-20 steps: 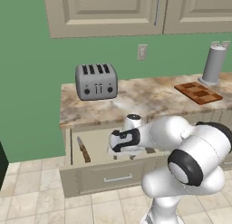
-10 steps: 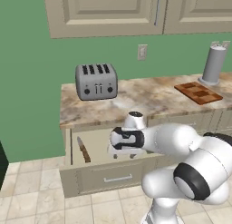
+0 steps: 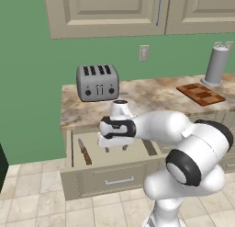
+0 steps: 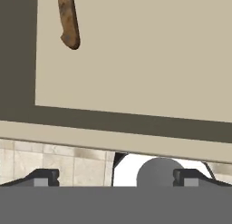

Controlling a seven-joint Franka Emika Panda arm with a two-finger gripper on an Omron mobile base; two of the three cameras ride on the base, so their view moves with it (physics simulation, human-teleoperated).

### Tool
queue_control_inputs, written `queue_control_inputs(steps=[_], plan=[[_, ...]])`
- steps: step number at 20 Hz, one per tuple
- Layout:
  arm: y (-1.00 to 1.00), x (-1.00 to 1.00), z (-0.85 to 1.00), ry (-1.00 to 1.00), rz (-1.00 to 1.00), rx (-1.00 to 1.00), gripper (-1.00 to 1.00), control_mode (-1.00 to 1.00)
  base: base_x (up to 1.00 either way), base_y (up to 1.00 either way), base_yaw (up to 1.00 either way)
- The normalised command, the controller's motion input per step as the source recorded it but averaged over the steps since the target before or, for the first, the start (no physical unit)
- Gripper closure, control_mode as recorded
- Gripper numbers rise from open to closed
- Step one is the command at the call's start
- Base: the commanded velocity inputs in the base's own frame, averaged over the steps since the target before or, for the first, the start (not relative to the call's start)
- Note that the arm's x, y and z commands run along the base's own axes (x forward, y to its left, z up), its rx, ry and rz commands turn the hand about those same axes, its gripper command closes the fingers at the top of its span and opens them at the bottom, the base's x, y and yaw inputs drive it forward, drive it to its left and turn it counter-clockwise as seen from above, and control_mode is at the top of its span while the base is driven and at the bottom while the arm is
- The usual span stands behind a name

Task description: Pick up the knife from the drawer and place it on the cutting board. Then place the meat from the plate to the cutting board.

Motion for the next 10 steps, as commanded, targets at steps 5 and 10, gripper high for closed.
queue_control_inputs(steps=[5,10], plan=[[0.51,0.56,-0.16,0.00,0.06,0.00,-1.00,-1.00,0.00,0.00,0.00],[0.20,0.33,-0.23,-0.03,0.12,0.00,-1.00,-1.00,0.00,0.00,0.00]])
